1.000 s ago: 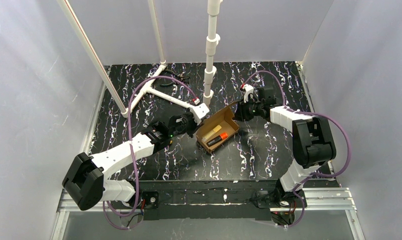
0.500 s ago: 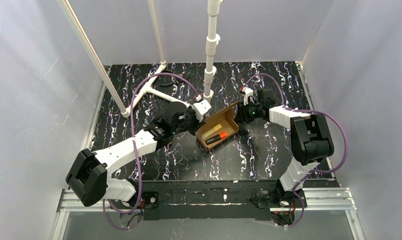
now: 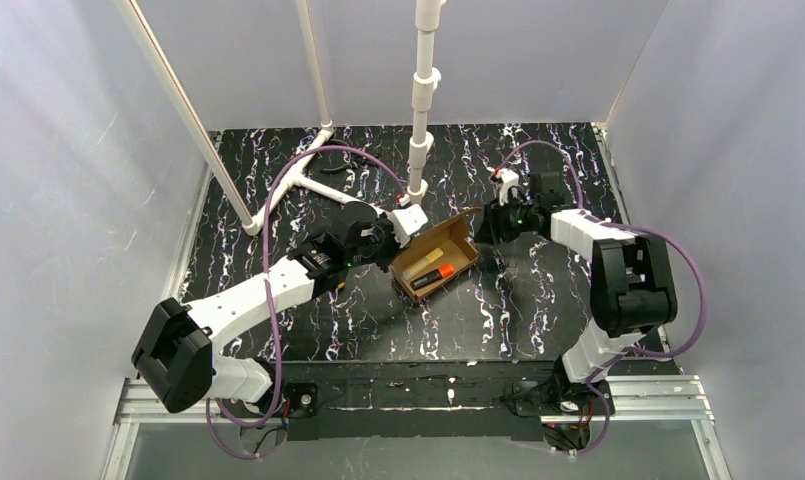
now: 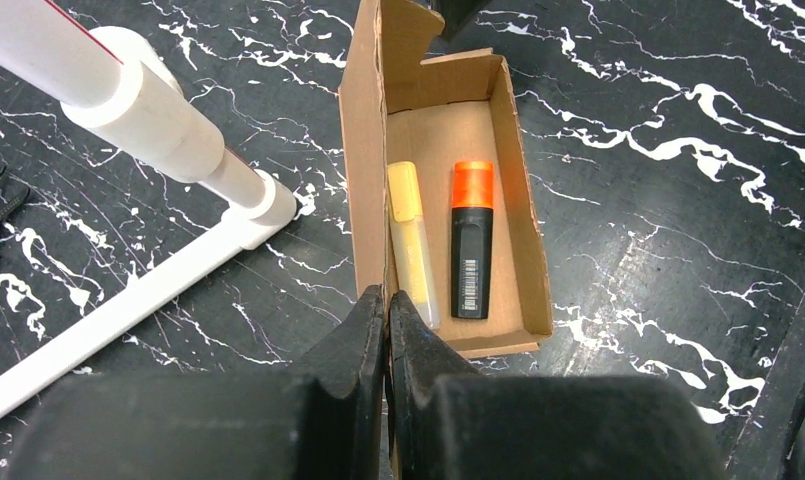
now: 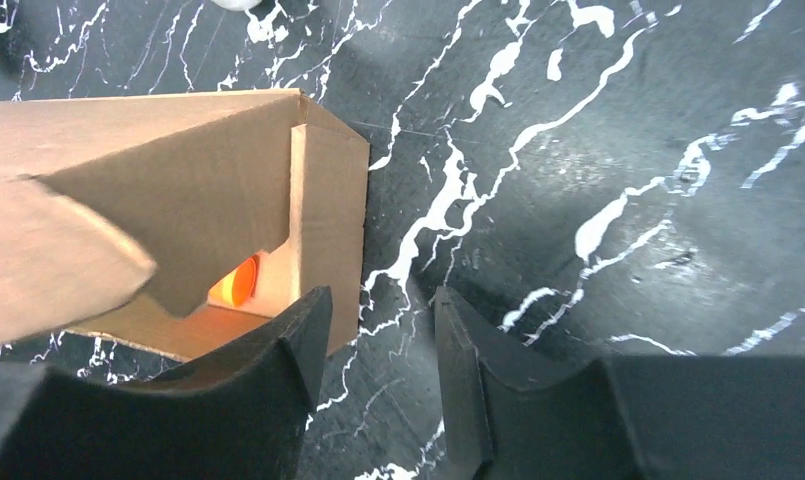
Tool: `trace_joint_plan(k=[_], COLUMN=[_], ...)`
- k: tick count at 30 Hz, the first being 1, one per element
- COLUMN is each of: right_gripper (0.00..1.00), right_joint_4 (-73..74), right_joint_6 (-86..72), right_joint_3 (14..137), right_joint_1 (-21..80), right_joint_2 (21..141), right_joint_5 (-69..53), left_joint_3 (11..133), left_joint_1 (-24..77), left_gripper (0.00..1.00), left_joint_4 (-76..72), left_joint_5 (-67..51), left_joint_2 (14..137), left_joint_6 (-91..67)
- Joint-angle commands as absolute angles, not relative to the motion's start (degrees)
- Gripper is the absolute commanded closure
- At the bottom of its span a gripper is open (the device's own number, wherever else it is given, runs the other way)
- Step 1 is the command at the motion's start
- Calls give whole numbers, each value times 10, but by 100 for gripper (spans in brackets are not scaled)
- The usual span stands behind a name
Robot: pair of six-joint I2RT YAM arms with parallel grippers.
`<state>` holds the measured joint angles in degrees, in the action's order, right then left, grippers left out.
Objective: Fold the paper box
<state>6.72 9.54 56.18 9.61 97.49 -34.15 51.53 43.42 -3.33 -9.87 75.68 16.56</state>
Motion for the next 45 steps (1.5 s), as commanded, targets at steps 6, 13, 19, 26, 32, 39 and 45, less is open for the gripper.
trace_joint_plan(k=[6, 13, 19, 26, 32, 39, 45], right_gripper=[16, 2, 2, 34, 63, 72, 76], right_joint_4=[123, 328, 494, 524, 539, 519, 521], right_joint_6=[280, 691, 843, 835, 863, 872, 877], right_joint_3=[601, 657, 805, 869, 868, 844, 839], right_joint_1=[62, 72, 143, 201, 209, 209, 209], right_joint_2=[824, 795, 909, 979, 986, 969, 961], right_joint_5=[-413, -588, -516, -464, -445, -442, -442], left_joint_3=[538, 559, 575, 583, 577, 572, 532], left_joint_1=[436, 436, 436, 436, 435, 436, 435], left_gripper=[100, 100, 100, 100, 100, 58, 43], left_joint_4=[31, 51, 58, 54, 40, 24, 23], left_joint_5=[-97, -110, -118, -119, -103, -46, 31], left_joint_2=[776, 793, 804, 812, 811, 777, 664], left_joint_6=[219, 235, 243, 240, 231, 144, 19])
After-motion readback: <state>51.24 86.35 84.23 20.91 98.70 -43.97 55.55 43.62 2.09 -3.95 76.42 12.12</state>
